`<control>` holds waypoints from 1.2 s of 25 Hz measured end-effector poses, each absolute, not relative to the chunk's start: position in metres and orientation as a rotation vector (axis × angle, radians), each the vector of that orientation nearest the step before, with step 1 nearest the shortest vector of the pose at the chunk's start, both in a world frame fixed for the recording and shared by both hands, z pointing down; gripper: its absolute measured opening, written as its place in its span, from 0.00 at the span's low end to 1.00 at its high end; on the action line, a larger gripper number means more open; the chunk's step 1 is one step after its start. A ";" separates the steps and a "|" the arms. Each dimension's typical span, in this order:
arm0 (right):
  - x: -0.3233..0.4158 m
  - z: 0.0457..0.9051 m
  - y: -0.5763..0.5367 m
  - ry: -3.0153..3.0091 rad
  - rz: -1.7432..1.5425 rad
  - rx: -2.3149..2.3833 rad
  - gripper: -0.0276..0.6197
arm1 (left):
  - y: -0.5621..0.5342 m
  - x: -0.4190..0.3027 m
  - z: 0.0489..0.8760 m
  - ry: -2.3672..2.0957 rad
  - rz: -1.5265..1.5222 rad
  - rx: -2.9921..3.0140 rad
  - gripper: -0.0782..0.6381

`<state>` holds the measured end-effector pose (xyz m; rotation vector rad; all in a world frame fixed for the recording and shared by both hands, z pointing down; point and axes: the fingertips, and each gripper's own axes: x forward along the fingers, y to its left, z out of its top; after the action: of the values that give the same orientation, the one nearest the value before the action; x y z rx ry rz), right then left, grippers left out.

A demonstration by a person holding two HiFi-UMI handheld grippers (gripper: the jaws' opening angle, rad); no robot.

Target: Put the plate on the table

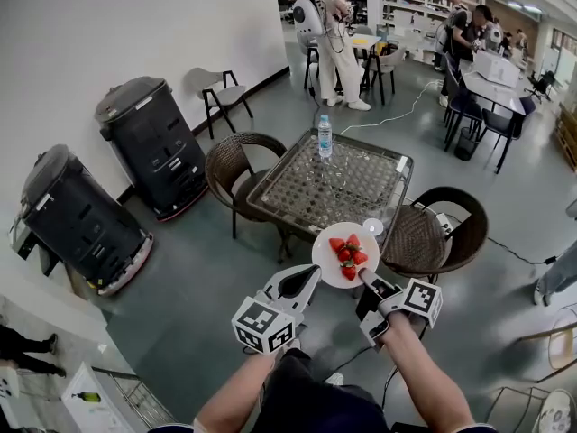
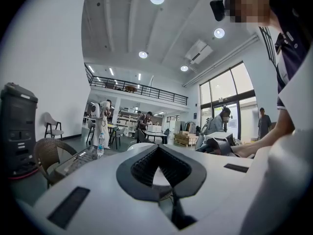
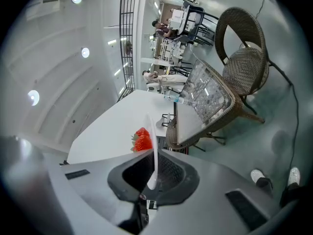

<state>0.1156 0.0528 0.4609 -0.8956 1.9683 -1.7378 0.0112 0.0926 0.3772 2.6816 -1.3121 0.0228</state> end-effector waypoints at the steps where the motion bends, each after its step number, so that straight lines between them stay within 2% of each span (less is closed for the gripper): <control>1: 0.115 0.464 0.050 1.964 -1.742 -0.899 0.06 | 0.090 0.010 0.380 -1.313 0.024 2.678 0.12; 30: 0.076 0.567 -0.110 1.785 -1.859 -1.127 0.06 | -0.081 -0.046 0.465 -1.080 0.130 2.657 0.12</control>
<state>0.0764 -0.1105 0.5670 -1.1267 1.7850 -1.8591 -0.0459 -0.0806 0.4647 2.6573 -1.0799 0.1305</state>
